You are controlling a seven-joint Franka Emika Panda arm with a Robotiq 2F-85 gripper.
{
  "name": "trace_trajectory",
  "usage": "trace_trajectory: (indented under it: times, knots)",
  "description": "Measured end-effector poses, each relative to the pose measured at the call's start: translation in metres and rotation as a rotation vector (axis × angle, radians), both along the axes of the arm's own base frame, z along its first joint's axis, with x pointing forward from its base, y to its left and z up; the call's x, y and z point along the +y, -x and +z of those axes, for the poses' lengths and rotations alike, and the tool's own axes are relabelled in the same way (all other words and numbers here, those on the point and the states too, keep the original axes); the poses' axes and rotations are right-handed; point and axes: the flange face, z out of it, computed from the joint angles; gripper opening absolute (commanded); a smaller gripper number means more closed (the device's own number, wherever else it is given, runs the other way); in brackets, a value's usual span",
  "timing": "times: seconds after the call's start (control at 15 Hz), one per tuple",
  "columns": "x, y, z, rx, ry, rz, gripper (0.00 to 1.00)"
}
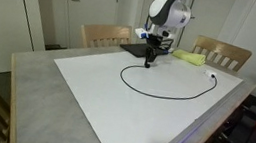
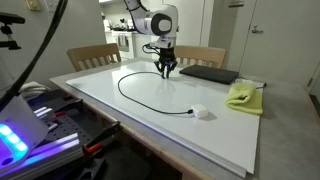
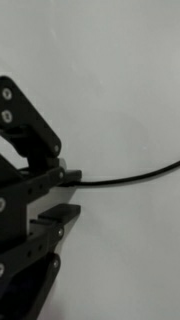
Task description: Straighten the cable
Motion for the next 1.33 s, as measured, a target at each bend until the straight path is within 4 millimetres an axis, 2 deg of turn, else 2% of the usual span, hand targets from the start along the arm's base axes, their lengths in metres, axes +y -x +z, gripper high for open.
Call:
trace_trajectory:
  times: [0.2,0.4,0.87,0.93,1.0,1.33]
  knots:
    - [0.001,-0.009,0.0,-0.014,-0.004,-0.002,0.02]
    - [0.011,-0.018,0.001,-0.024,-0.007,0.044,0.02]
    - [0.065,-0.025,0.006,-0.043,0.0,0.414,0.02]
    - [0.071,-0.025,0.007,-0.046,0.008,0.458,0.09]
    - [0.076,-0.025,0.007,-0.047,0.011,0.474,0.09]
    - [0.076,-0.025,0.007,-0.046,0.016,0.482,0.09]
